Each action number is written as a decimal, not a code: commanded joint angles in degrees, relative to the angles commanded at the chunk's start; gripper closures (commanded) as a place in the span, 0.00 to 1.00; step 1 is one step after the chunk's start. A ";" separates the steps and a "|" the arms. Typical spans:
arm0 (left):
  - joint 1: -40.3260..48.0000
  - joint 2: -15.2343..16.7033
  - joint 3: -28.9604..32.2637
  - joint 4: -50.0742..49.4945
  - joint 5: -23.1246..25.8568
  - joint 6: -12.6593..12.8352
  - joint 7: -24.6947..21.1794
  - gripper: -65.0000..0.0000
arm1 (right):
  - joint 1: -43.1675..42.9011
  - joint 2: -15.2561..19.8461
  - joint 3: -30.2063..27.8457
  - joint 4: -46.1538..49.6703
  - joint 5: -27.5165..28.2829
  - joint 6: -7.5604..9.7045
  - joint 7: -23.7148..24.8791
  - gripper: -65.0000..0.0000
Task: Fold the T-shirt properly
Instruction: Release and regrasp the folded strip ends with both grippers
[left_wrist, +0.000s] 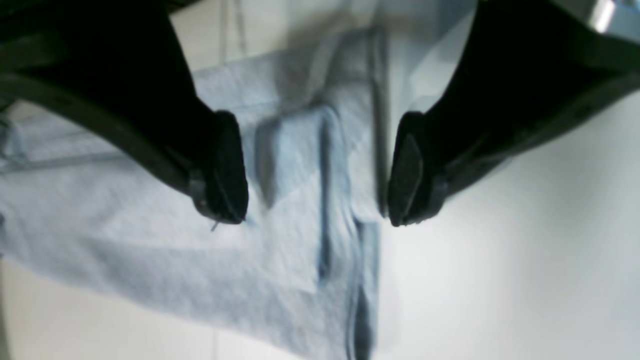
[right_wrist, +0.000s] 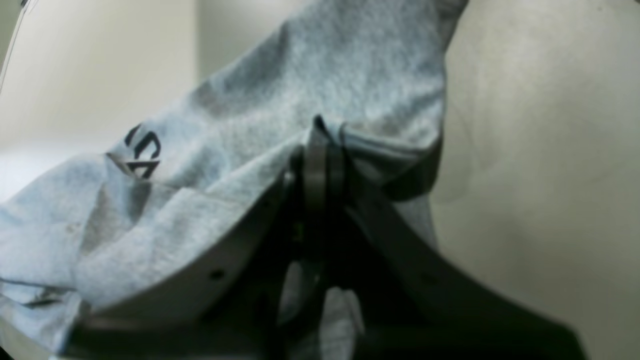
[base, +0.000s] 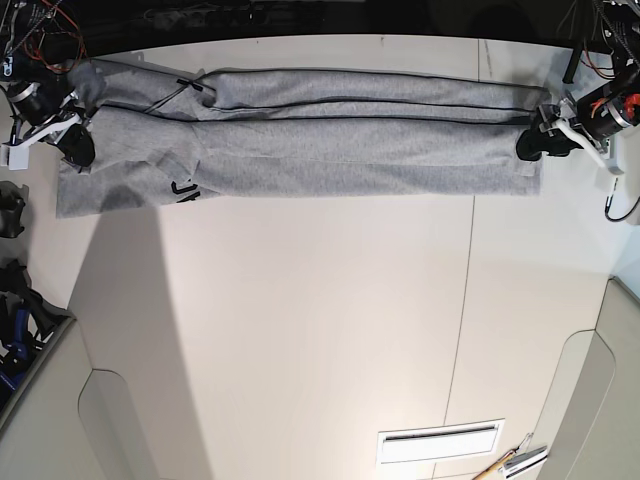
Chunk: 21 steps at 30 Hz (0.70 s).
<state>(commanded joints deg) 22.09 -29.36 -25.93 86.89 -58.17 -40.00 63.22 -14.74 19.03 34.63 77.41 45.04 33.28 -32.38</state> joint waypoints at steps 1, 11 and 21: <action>0.24 0.00 0.00 0.00 -1.22 0.00 0.00 0.27 | 0.00 0.00 0.00 0.00 0.00 0.00 0.00 1.00; 0.33 0.39 0.11 0.00 -3.19 0.00 0.00 0.70 | -0.04 0.00 0.00 0.02 2.97 0.13 -0.85 1.00; -0.37 2.49 0.09 0.04 -3.23 0.00 -2.14 1.00 | -0.04 0.02 0.09 0.81 3.15 0.15 -1.75 1.00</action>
<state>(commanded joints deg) 21.71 -26.87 -25.85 86.94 -61.41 -40.00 61.08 -14.79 19.05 34.72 78.22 48.18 33.43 -34.13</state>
